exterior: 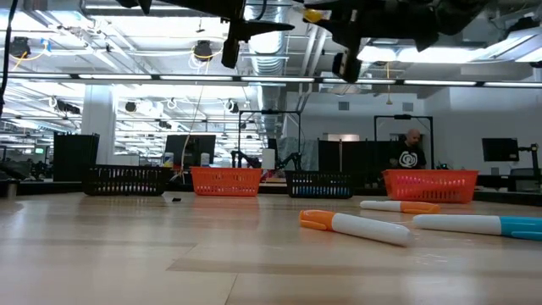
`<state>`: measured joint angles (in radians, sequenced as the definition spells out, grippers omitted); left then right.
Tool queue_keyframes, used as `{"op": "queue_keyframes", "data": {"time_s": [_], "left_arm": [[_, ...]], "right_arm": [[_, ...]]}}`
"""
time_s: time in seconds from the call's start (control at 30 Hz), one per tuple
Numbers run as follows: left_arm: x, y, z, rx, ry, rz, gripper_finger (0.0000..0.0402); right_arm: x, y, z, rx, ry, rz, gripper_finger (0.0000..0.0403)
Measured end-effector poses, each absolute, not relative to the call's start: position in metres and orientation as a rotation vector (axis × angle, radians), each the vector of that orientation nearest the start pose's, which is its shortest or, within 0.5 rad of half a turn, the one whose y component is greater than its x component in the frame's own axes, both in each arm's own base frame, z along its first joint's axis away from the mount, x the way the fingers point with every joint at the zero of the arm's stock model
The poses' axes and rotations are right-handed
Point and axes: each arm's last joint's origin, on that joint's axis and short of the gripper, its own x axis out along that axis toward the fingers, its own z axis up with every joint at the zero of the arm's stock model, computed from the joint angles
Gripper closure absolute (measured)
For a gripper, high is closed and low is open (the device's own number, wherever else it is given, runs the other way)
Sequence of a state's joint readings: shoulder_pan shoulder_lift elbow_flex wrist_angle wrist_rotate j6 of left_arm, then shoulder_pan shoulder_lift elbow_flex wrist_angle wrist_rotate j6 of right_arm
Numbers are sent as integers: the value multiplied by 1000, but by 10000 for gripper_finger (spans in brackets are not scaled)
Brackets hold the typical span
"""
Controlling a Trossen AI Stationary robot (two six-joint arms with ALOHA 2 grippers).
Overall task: Pick & Place Markers
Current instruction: Put the white yellow marker into the left black bin
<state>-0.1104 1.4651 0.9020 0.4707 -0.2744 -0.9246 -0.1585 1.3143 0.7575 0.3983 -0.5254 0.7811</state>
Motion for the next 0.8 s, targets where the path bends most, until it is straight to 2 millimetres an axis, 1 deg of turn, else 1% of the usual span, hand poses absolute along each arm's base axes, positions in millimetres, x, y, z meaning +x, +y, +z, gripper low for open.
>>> {"op": "queue_keyframes", "data": {"time_s": [0.13, 0.27, 0.43, 0.63, 0.8], "left_arm": [[325, -28, 277, -903, 2, 202, 243], [325, -28, 278, -901, -3, 203, 243], [325, -28, 278, -899, -3, 196, 243], [326, -30, 278, -902, 25, 141, 243], [326, -30, 278, -903, 28, 133, 243]], "right_arm": [[295, -32, 268, 823, 296, 315, 368], [305, -29, 265, 826, 318, 321, 371], [314, -25, 263, 825, 333, 335, 366], [315, -27, 264, 815, 322, 325, 372], [313, -29, 267, 811, 306, 306, 368]]}}
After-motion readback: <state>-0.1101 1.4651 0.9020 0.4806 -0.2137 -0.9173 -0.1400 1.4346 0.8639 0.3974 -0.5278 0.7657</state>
